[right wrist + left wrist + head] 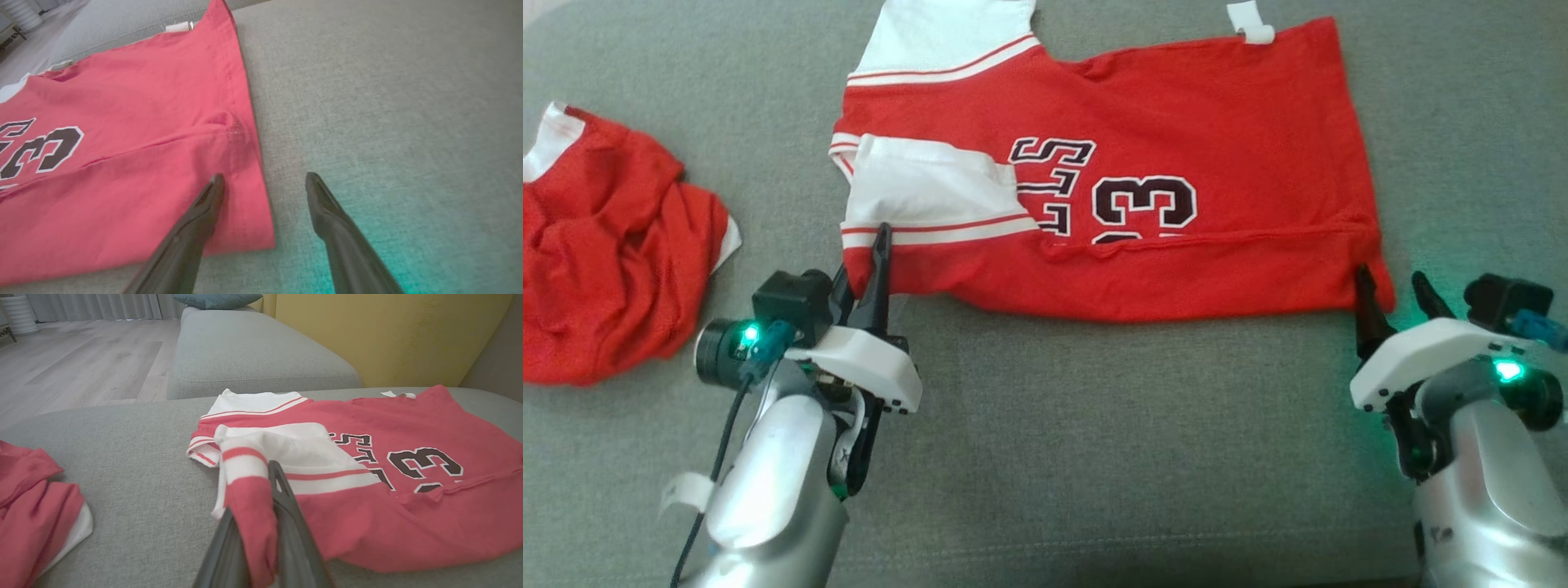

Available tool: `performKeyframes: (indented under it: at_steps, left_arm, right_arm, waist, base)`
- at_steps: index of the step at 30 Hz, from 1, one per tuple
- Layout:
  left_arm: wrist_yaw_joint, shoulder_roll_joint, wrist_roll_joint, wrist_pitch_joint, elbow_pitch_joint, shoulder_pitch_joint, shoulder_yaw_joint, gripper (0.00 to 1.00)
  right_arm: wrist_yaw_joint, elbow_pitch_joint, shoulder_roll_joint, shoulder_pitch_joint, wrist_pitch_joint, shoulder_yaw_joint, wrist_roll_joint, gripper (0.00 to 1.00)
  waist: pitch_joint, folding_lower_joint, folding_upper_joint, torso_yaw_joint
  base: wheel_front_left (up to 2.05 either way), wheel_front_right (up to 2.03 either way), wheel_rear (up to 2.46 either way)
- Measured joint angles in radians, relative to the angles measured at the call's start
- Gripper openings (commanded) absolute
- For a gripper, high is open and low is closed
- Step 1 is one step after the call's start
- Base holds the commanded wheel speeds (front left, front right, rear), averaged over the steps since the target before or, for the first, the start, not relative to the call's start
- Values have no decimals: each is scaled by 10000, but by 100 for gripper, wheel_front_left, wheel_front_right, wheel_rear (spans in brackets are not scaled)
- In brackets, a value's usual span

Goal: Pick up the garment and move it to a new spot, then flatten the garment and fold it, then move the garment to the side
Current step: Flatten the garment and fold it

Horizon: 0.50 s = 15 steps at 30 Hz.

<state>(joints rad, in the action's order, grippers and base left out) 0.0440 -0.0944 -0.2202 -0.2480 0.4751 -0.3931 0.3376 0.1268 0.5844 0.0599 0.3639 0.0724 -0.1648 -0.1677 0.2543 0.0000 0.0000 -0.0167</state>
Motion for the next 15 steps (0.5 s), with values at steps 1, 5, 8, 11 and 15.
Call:
performKeyframes:
  at_steps: [1,5,8,11,15]
  left_arm:
    - [0,0,0,0,-65,10,19,0]
    - [4,-13,0,0,-257,18,33,0]
    - [15,-38,0,0,-274,27,35,0]
    - [92,-67,-8,2,-274,46,33,0]
    - [121,-111,-12,2,-236,247,35,0]
  right_arm:
    - [0,113,-8,80,33,13,-12,100]
    - [0,460,-13,351,84,192,-132,100]
    - [0,663,2,569,84,370,-161,0]
    - [0,786,100,632,58,495,-151,0]
    - [2,871,221,612,-127,435,-157,0]
  waist:
    - [42,0,0,31]
    - [165,0,0,123]
    - [193,0,0,150]
    - [149,0,0,130]
    - [-14,0,0,64]
  base:
    - [0,0,0]
    - [0,0,0]
    - [0,0,0]
    - [0,0,0]
    - [0,0,0]
